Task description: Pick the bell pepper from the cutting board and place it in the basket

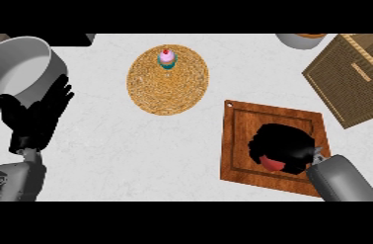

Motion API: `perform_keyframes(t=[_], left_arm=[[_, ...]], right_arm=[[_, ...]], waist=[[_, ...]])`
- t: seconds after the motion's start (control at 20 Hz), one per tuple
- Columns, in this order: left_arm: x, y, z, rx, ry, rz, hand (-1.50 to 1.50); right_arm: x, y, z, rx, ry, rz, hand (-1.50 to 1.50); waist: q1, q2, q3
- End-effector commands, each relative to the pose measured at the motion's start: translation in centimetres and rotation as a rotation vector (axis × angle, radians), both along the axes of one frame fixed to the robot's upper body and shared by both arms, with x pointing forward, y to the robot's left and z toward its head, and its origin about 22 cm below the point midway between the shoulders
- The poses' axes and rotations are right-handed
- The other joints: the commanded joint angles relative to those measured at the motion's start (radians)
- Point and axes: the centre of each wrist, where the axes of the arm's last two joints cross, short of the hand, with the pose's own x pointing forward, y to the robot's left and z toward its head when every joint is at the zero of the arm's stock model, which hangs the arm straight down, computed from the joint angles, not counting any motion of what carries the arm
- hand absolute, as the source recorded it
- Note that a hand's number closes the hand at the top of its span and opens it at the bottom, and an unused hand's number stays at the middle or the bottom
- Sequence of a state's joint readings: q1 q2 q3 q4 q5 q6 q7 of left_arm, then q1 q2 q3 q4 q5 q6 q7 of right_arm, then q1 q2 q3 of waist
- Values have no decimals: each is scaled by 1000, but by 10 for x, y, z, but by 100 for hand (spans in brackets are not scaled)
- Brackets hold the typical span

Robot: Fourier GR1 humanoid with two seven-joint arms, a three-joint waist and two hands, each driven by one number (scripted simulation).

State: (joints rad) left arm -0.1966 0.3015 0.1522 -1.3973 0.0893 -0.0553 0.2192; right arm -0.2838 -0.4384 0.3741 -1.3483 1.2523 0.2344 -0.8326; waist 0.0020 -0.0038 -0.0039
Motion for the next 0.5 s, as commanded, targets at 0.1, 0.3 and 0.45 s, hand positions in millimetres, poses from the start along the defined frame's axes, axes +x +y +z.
perform_keyframes(t=[0.1, 0.3, 0.45], left_arm=[[4, -2, 6, 1, -7, -19, 0], [1, 0, 0, -13, -3, 22, 0], [0, 3, 1, -5, -2, 27, 0]], right_arm=[[15, 10, -11, 23, 22, -291, 150], [19, -14, -20, 198, 52, -841, 150], [22, -7, -24, 276, 82, -1094, 150]], waist=[[11, 7, 4], [-45, 21, 7], [-42, 23, 8]])
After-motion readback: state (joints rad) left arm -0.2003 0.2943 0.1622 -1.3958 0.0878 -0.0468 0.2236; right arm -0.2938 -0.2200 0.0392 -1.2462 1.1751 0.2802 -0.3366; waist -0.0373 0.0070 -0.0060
